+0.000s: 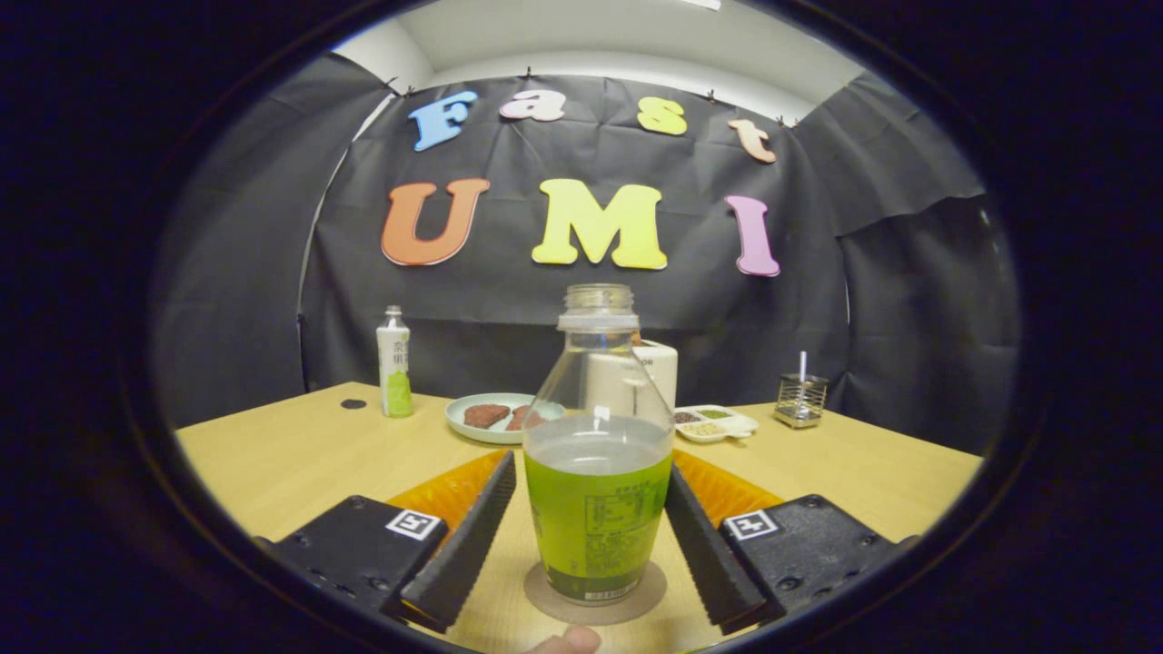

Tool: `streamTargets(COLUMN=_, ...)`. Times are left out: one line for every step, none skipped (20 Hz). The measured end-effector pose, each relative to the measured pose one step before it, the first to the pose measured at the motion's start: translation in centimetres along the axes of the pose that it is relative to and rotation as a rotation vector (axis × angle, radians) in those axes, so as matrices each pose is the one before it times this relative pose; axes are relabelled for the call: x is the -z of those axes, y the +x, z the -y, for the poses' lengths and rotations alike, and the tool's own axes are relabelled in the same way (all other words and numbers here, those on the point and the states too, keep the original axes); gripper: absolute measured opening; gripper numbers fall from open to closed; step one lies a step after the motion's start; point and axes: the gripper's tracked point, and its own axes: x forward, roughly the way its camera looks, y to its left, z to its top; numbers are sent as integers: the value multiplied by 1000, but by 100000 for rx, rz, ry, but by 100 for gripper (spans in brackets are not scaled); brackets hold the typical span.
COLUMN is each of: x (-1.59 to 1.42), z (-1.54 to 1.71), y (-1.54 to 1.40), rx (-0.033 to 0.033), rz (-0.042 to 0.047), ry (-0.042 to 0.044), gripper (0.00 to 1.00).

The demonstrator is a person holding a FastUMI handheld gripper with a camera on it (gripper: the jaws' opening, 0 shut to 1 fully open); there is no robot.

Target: Take the bottle from table, then pour the juice into the cup, finally place the bottle on the coaster

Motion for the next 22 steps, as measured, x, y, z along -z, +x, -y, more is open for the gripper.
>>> streamTargets(x=585, z=476, y=259, rx=658, rz=-1027, ry=773, gripper=100)
streamTargets(x=191, z=-21, y=-19, rx=-368, rz=-473, ry=1947, gripper=100)
streamTargets(x=124, z=39, y=-228, rx=-433, rz=-296, ry=2188, gripper=100)
streamTargets(x=343, z=7, y=232, rx=-320, rz=-726, ry=1521, gripper=100)
streamTargets(x=-151, z=60, y=-199, rx=-360, rz=838, ry=263, gripper=100)
streamTargets(x=-92, z=146, y=182, rx=530, rz=90, ry=-818, gripper=100)
streamTargets(x=49, z=176, y=-13, rx=761, rz=-692, ry=-922, gripper=100)
streamTargets(x=124, z=-45, y=-36, rx=-606, rz=-183, ry=89, gripper=100)
streamTargets(x=-46, z=-129, y=34, rx=-630, rz=36, ry=512, gripper=100)
streamTargets(x=-177, z=-141, y=-157, rx=-804, rz=238, ry=302, gripper=100)
streamTargets(x=-210, z=-184, y=-103, rx=-324, rz=218, ry=-225, gripper=100)
streamTargets(x=-398, z=-122, y=-192, rx=-441, rz=550, ry=-615, gripper=100)
streamTargets(x=-548, z=-163, y=-254, rx=-350, rz=425, ry=-602, gripper=100)
streamTargets(x=-489, z=-268, y=-351, rx=-1046, rz=814, ry=-224, gripper=100)
streamTargets(x=-810, z=-338, y=-524, rx=-927, rz=974, ry=260, gripper=100)
streamTargets(x=-625, z=-211, y=-344, rx=-467, rz=887, ry=-41, gripper=100)
streamTargets(x=-786, z=-190, y=-585, rx=57, rz=802, ry=-329, gripper=100)
streamTargets(x=-660, z=-132, y=-668, rx=466, rz=631, ry=-717, gripper=100)
streamTargets(x=-637, z=13, y=-722, rx=793, rz=160, ry=-539, gripper=100)
streamTargets(x=-556, z=-8, y=-752, rx=442, rz=307, ry=-271, gripper=100)
streamTargets(x=-649, z=30, y=-871, rx=369, rz=32, ry=181, gripper=100)
streamTargets(x=-704, z=174, y=-1002, rx=542, rz=518, ry=301, gripper=100)
